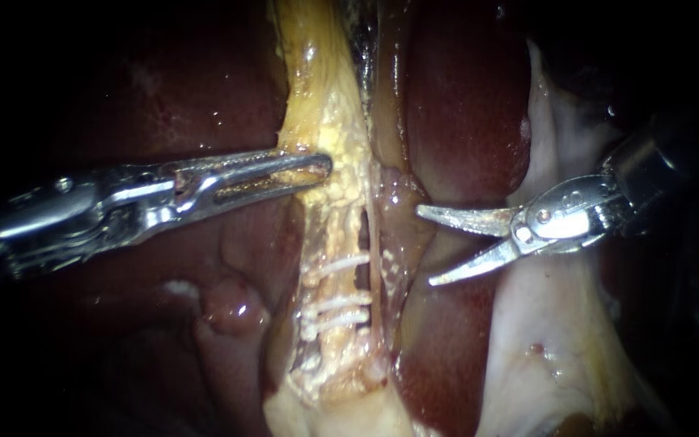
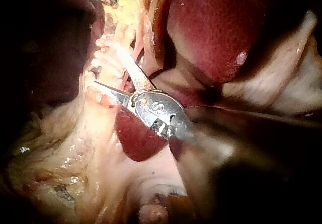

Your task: Go to the cutting position left tube

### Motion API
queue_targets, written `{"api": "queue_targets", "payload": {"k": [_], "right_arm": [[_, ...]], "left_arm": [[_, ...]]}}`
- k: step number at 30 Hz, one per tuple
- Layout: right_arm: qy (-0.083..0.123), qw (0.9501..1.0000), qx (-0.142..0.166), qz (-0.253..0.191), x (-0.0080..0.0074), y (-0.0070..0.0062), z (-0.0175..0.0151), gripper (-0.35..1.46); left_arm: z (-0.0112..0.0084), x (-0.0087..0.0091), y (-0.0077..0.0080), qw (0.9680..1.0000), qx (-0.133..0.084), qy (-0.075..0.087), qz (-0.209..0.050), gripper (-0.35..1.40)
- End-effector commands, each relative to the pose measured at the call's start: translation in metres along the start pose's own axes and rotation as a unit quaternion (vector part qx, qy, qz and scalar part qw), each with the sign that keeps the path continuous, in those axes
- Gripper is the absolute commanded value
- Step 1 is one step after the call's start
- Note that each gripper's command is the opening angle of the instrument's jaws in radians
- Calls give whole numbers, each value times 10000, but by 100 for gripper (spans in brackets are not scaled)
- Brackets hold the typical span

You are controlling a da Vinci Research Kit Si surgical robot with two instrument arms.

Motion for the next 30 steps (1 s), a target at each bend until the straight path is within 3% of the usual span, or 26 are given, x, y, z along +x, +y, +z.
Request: {"api": "queue_targets", "payload": {"k": [1,8,13,17,25,30], "right_arm": [[-2,10000,-1,0,0,0,0,143],[42,9999,126,-36,-1,-3,2,143],[98,9988,384,290,-12,-12,18,143],[77,9964,624,573,-26,-19,41,143],[70,9858,1024,1326,-55,-29,81,143],[56,9803,1205,1564,-64,-30,94,143]], "left_arm": [[0,0,0,10000,-2,0,-1,-35],[-5,-3,-3,10000,9,7,-9,-35],[-24,-21,-7,9999,42,50,-86,-35],[-40,-39,-10,10000,27,-66,-16,-35],[-73,-62,-21,9996,36,-270,31,-35],[-85,-69,-28,9995,38,-318,64,-35]]}}
